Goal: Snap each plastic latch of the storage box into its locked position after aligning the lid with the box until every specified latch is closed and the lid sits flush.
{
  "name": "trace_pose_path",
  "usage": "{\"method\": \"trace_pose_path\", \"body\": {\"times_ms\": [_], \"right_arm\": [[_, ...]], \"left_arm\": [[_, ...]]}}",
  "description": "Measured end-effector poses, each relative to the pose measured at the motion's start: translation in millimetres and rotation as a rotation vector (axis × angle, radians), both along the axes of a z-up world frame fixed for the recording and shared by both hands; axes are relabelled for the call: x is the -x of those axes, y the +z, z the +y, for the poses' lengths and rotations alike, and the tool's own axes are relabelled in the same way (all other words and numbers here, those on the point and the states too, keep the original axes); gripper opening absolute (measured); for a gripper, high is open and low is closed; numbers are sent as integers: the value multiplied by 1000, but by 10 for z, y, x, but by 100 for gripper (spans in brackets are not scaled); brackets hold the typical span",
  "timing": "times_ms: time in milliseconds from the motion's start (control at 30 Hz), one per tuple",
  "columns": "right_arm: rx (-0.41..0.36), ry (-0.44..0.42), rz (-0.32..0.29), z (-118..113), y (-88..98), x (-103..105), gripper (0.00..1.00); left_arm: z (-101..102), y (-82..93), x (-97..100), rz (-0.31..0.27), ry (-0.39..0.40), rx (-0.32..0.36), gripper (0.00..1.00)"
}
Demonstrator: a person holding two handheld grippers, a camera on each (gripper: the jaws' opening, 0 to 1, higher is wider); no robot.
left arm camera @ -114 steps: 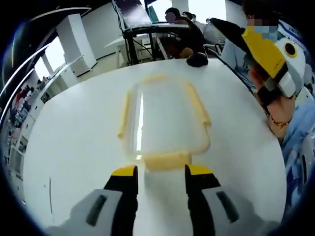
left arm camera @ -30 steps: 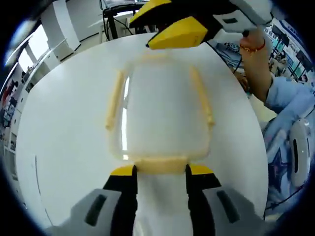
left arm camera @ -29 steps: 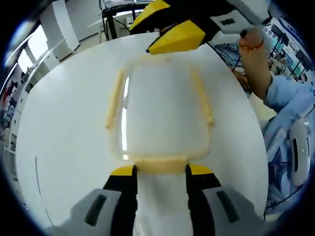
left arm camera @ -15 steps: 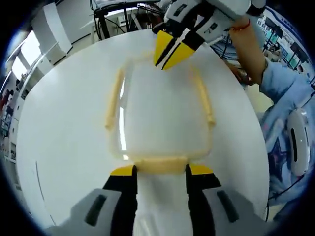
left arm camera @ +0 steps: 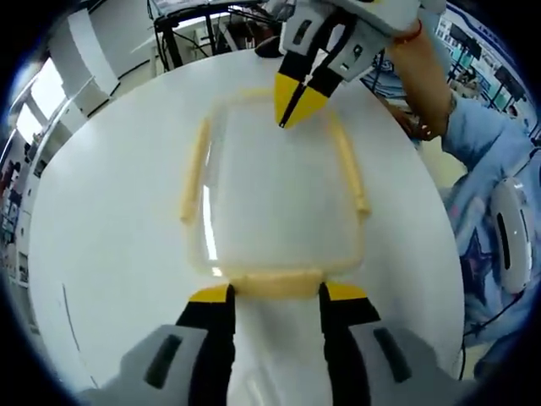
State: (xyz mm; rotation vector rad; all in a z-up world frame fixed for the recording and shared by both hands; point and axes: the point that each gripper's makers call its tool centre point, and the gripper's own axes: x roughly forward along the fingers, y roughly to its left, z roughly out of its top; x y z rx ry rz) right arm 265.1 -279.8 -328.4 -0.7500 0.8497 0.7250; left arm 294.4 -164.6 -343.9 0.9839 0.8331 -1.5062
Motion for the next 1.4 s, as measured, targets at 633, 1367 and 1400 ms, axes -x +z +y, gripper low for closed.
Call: {"method": "trace_pose_path", "body": {"times_ms": [633, 1367, 1400], "right_arm": [[156, 111, 111, 63, 1, 39, 0], [187, 190, 165, 154, 20, 113, 0], [177, 196, 164, 152, 22, 116, 0]], "left_arm": [[-23, 60, 26, -1, -13, -11, 40], [38, 23, -50, -42, -88, -201, 40], [37, 20, -51, -44, -87, -209, 40]]}}
